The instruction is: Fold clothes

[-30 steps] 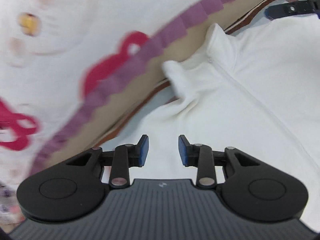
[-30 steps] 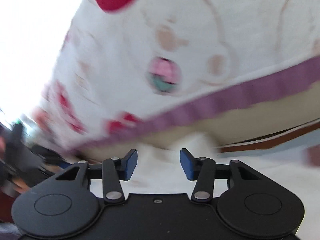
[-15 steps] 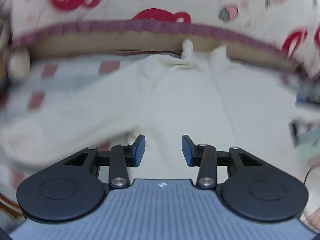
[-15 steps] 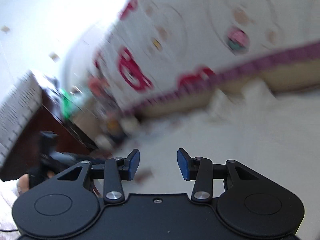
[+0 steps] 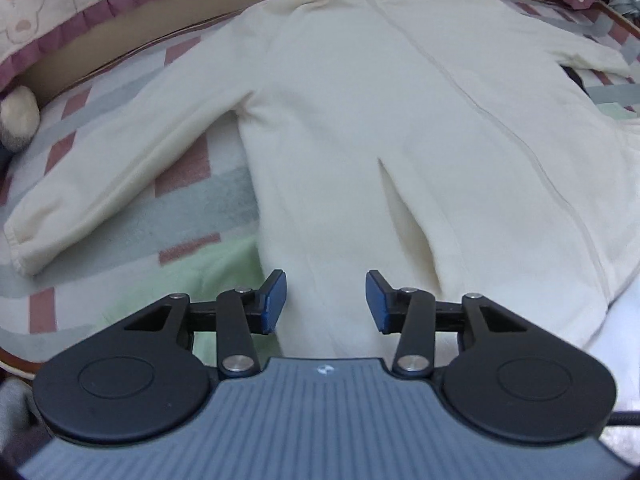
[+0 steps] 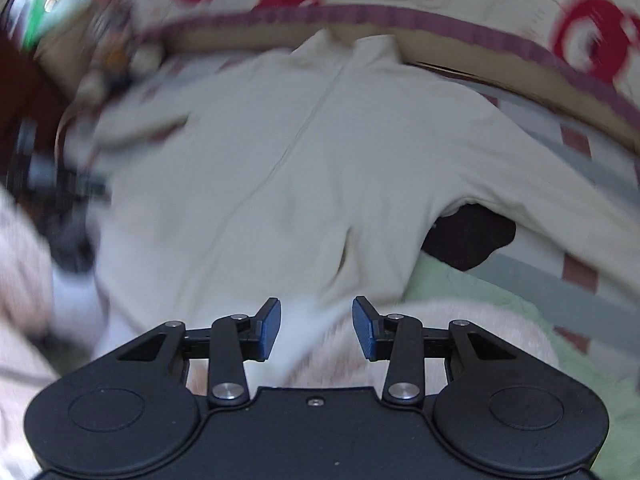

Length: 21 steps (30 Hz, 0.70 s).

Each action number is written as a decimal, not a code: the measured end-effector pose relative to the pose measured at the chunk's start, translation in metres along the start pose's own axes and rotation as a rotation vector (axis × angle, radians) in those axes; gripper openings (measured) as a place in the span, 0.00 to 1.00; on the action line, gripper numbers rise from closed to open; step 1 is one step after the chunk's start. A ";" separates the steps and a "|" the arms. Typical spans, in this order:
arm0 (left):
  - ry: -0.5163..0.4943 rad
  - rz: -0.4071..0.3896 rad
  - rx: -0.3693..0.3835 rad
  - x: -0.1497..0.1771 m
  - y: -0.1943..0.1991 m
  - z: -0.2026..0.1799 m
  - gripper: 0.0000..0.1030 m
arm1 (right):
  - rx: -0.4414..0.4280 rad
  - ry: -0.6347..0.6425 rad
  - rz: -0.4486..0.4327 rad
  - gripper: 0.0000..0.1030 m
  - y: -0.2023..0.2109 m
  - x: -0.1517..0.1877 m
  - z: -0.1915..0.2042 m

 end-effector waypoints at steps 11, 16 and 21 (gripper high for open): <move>0.058 -0.095 0.057 0.036 0.023 0.014 0.36 | 0.116 0.393 0.121 0.43 -0.036 0.004 0.045; -0.004 -0.122 0.085 0.055 0.029 0.017 0.37 | 0.168 0.285 0.027 0.09 -0.022 -0.026 0.023; -0.047 -0.119 0.133 0.073 0.028 0.014 0.38 | 0.200 0.207 -0.048 0.07 -0.024 -0.058 0.014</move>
Point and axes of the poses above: each gripper's, at about its wrist camera, not at the fingertips, and y roughly against the way its jaws point, z to its left, x to its underside, the point moved 10 cm from there along -y, roughly the way its jaws point, and after that the axes turned 7 degrees about -x, right-handed, at the moved point
